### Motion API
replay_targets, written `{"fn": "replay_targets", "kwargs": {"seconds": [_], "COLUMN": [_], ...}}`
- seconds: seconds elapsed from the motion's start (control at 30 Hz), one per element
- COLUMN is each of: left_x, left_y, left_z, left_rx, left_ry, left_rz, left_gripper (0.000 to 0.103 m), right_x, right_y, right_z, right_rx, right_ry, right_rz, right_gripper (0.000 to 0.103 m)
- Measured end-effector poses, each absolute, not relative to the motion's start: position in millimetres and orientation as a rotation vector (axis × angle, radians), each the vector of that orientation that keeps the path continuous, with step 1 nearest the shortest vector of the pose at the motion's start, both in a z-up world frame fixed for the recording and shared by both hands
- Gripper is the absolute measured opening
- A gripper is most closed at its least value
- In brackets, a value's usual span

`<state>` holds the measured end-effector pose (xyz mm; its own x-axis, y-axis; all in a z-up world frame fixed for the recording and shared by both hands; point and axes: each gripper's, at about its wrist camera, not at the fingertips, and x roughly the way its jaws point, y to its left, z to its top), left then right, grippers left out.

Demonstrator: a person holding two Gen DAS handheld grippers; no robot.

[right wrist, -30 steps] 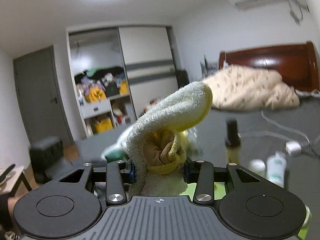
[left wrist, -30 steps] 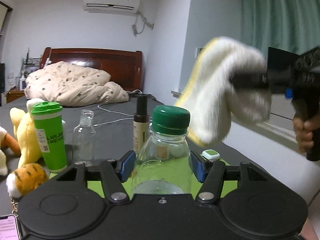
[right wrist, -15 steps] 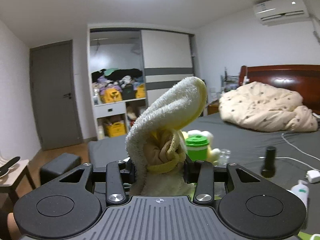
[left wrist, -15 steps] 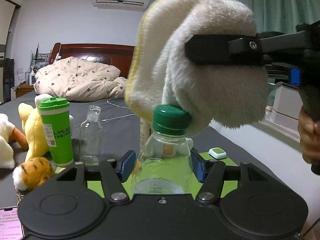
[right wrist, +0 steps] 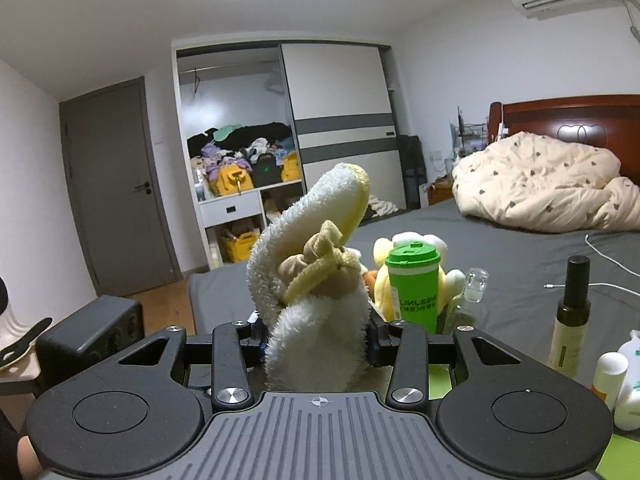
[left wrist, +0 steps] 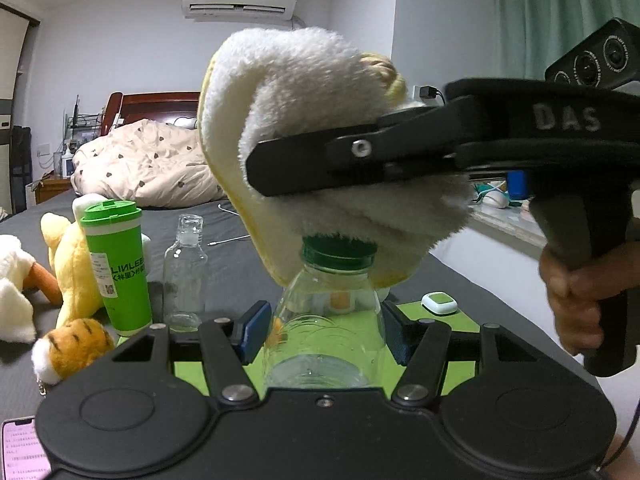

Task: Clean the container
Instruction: 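Raise the towel in the right gripper over the green bottle cap, then rub the towel over the green cap with the right gripper while the left gripper holds the bottle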

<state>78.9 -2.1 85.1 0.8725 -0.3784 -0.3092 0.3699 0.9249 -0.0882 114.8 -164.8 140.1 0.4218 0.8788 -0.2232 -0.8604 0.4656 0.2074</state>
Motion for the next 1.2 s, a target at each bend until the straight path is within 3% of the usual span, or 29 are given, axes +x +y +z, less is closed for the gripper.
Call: {"fn": "replay_targets", "kwargs": {"seconds": [0.43,1.2], "left_x": [81,81], "left_y": [0,-5], "left_z": [86,86], "left_rx": [-0.052,-0.036], "left_ry": [0.342,0.362], "left_rz": [-0.395,-0.377], "left_gripper": [0.059,0.059], "right_x": [146,96], "right_y": [-181,-217], "right_z": [130,136], "right_rx": [0.100,0.065], "right_ry": [0.325,0.307], "right_rz": [1.045,1.081], "right_gripper": [0.042,0.042]}}
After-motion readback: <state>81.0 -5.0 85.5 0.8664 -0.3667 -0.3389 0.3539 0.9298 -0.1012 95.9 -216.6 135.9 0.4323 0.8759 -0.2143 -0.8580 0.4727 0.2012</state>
